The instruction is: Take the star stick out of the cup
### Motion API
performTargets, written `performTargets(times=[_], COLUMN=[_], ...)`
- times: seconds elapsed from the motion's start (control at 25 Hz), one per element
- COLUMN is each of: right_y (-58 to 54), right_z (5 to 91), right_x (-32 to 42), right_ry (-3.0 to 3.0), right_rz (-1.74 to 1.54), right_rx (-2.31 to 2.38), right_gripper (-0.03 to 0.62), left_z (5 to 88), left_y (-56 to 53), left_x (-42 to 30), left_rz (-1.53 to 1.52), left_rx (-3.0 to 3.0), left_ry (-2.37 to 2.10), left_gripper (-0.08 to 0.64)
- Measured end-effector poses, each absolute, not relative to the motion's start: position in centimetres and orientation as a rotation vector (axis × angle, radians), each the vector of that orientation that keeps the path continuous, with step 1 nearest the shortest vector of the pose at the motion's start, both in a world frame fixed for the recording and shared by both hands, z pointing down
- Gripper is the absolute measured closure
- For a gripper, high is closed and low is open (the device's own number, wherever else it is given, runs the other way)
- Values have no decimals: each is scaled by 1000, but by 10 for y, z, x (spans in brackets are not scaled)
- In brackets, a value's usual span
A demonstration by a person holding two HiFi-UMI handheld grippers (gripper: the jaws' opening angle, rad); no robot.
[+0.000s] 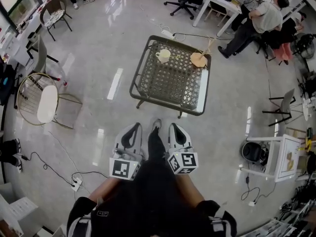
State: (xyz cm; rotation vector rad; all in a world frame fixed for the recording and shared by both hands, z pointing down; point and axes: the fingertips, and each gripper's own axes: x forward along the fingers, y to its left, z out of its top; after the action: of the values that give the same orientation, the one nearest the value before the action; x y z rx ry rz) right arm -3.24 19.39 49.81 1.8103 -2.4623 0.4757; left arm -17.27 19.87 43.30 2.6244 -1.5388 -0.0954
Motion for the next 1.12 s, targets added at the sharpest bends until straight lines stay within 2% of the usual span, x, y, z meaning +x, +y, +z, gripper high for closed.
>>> performTargets(times=[0.68,1.12], right_y=[-23,-121], right_z=[494,520], right_x=[47,77], right_ry=[-2472,-2433], right_rz=[480,593], right_rx=[1780,1784], right_gripper=[583,583], left_z=[414,424], left_y=[-13,-94], left_x=[-102,-79], left_rz=[-103,-51], left_rx=[2588,2558], left_ry=[-1580,-1597], left_gripper=[545,545])
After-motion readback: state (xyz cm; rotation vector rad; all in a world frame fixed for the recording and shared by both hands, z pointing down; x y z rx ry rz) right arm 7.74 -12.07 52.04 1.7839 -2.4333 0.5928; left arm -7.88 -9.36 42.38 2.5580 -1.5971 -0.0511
